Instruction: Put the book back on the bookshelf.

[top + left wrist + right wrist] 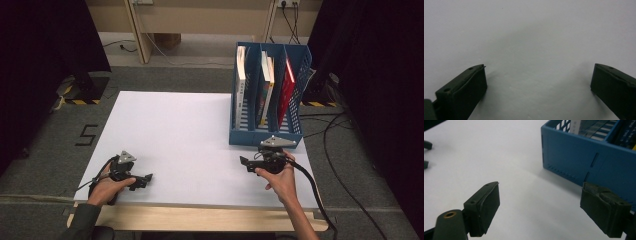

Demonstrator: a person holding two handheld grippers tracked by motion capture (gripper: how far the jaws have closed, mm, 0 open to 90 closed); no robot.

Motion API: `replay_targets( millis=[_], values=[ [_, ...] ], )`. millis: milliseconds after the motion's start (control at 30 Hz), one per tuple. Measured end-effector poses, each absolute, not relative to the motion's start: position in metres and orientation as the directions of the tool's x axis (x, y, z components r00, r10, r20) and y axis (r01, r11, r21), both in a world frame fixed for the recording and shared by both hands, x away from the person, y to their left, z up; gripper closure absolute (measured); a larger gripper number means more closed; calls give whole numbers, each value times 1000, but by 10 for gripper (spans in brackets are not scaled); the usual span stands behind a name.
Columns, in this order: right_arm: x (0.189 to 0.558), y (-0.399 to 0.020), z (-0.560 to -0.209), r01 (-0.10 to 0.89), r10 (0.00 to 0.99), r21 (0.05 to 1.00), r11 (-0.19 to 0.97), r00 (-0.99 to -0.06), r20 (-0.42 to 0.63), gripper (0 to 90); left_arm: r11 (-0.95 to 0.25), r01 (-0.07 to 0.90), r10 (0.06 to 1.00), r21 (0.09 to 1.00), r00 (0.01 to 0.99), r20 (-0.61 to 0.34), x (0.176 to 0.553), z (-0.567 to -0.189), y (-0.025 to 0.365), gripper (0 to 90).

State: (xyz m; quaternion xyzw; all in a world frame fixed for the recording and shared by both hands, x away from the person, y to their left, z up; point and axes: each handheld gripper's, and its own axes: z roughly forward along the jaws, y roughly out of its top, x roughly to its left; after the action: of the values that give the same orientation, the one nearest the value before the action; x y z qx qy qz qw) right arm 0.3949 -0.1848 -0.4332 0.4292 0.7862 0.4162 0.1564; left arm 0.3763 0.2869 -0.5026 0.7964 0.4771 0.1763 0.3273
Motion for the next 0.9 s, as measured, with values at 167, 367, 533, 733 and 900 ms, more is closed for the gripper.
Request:
replay_targets(
  millis=[167, 367, 533, 733, 900],
  values=[
    [385, -179, -442, 546, 800, 772, 325, -594, 83, 179, -330, 644, 875, 691, 483, -32, 376, -503, 287, 0],
    [375, -187, -459, 590, 815, 744, 314, -569, 108, 179, -328, 641, 876, 694, 482, -30, 376, -503, 287, 0],
    [368, -194, -470, 615, 820, 721, 321, -561, 114, 177, -328, 639, 876, 696, 482, -30, 376, -503, 287, 0],
    [364, -196, -483, 639, 829, 676, 367, -555, 75, 169, -328, 639, 876, 696, 482, -30, 376, -503, 287, 0],
    [360, -191, -490, 624, 821, 667, 408, -570, 32, 153, -328, 638, 875, 697, 483, -30, 376, -503, 287, 0]
  ],
)
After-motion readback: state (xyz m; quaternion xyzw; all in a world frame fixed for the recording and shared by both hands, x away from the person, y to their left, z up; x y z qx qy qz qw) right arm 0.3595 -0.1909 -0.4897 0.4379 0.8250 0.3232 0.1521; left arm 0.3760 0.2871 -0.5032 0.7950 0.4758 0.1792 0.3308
